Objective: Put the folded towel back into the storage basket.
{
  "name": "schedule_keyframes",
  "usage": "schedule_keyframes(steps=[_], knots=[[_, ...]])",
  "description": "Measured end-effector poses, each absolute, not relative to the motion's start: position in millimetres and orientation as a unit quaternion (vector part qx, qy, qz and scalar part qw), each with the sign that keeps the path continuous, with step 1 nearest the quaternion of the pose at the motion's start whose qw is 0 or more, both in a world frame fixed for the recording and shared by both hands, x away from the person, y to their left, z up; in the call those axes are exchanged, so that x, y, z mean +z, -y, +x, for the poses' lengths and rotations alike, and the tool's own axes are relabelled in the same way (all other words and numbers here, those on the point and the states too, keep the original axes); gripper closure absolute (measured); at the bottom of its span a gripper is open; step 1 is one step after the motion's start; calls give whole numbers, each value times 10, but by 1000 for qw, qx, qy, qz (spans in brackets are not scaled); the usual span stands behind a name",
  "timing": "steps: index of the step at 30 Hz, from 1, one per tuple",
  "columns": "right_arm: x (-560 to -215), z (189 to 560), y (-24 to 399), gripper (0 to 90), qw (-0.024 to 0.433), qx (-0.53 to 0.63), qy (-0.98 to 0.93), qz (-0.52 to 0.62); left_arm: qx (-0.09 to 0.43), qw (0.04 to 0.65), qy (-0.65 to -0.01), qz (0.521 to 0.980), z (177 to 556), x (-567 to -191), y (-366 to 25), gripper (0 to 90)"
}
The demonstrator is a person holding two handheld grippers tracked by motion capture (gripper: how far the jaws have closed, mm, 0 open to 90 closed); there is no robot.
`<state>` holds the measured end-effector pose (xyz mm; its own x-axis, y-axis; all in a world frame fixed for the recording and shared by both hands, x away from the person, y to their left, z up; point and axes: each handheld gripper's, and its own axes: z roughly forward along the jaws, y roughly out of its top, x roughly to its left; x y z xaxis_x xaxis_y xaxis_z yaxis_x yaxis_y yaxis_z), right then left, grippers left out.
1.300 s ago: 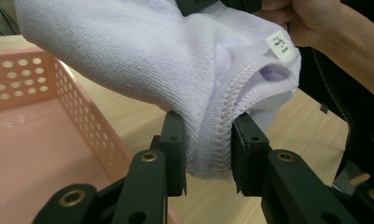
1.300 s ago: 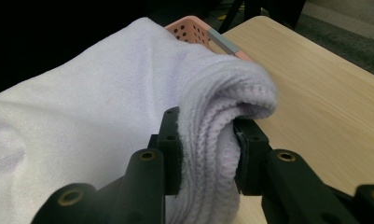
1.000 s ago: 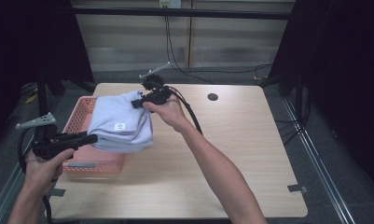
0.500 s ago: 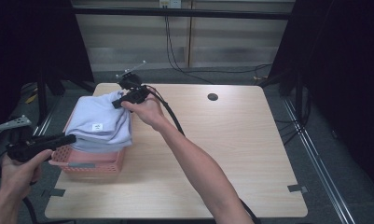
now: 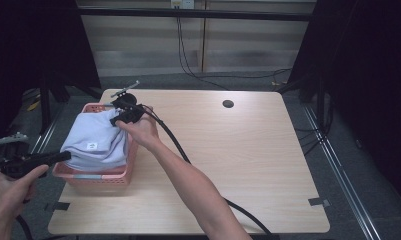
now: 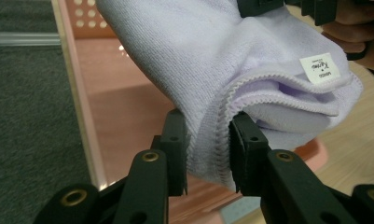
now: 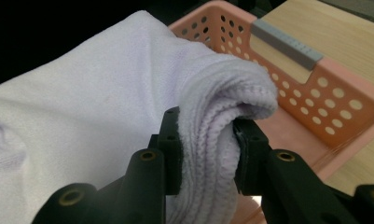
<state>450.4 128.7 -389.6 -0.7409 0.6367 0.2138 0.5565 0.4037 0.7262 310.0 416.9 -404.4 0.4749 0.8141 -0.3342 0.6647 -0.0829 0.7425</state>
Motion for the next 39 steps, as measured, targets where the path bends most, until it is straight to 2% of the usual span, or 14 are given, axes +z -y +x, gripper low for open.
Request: schedule_keyframes(steps=[9,12,15,17,19,21,30,39], knots=[[-4245,4538,-1418,683,40,400,-837,372,99,399,-507,757,3107,-4153,-4070,692],[-4328,4552,-1400,664,36,395,-838,375,108,394,-500,764,3126,-4151,-4038,658],[-4365,4566,-1375,611,41,395,-839,372,120,393,-497,764,3111,-4124,-4009,597],[-4378,4592,-1348,494,40,386,-845,369,124,399,-493,763,3101,-4113,-3996,511],[-4360,4619,-1297,421,42,397,-839,370,126,402,-489,764,3088,-4088,-3987,441],[-4313,4645,-1235,385,39,407,-834,369,132,409,-489,759,3074,-4047,-3978,416],[-4126,4555,-876,354,36,431,-839,330,134,407,-499,753,3072,-3977,-3732,428],[-3933,4379,-227,316,59,452,-835,309,119,433,-464,764,2970,-3912,-3231,396]])
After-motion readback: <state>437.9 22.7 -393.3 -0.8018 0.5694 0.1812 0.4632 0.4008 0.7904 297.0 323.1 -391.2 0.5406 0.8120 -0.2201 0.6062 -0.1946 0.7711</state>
